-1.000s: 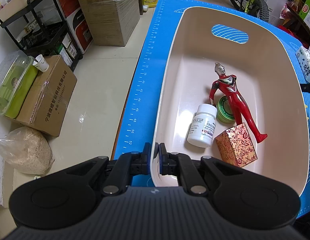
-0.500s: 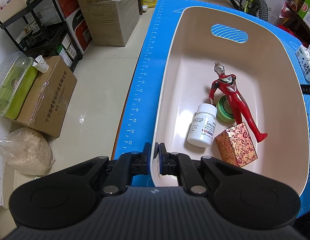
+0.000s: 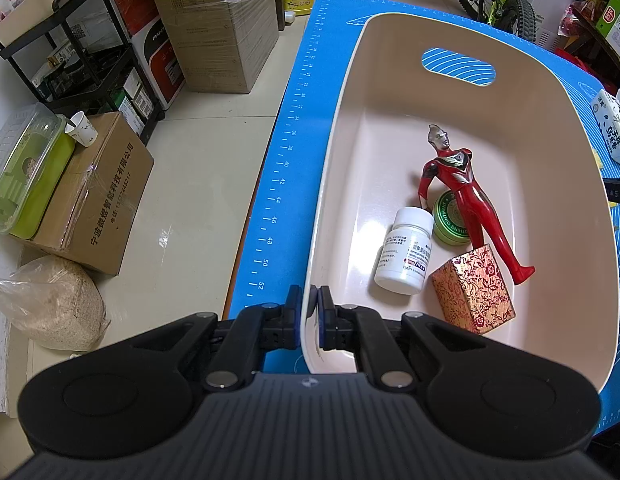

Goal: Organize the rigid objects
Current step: 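Grasp the yellow toy with the right tool, then carry the yellow toy into the basket and open the right tool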

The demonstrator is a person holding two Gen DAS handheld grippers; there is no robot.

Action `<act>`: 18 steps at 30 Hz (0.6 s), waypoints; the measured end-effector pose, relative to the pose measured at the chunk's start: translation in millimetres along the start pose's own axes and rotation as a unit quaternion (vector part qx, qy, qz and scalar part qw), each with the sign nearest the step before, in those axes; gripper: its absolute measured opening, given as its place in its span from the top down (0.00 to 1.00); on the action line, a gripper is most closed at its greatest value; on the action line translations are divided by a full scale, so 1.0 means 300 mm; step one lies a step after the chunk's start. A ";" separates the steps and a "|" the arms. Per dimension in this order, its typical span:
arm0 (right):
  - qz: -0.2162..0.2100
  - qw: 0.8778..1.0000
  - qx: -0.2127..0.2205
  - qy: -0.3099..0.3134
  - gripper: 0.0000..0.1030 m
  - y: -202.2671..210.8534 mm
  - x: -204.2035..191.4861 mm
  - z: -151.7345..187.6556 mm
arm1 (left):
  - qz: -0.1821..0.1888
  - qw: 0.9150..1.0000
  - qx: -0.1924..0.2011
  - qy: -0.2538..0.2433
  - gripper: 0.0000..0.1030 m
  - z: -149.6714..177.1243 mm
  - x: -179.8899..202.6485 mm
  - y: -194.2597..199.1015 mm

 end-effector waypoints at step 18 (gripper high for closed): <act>-0.065 0.993 0.102 0.007 0.69 0.379 -0.129 -0.148 | -0.001 1.000 0.000 0.000 0.91 0.000 0.001 0.000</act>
Point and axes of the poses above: each gripper's, at about its wrist camera, not at the fingertips, and y roughly against the way its jaws point, x to its right, z to its underside, the point moved 2 cm from there along -y, roughly the way its jaws point, and after that the axes turned 4 degrees about x, right-handed, at the moved point
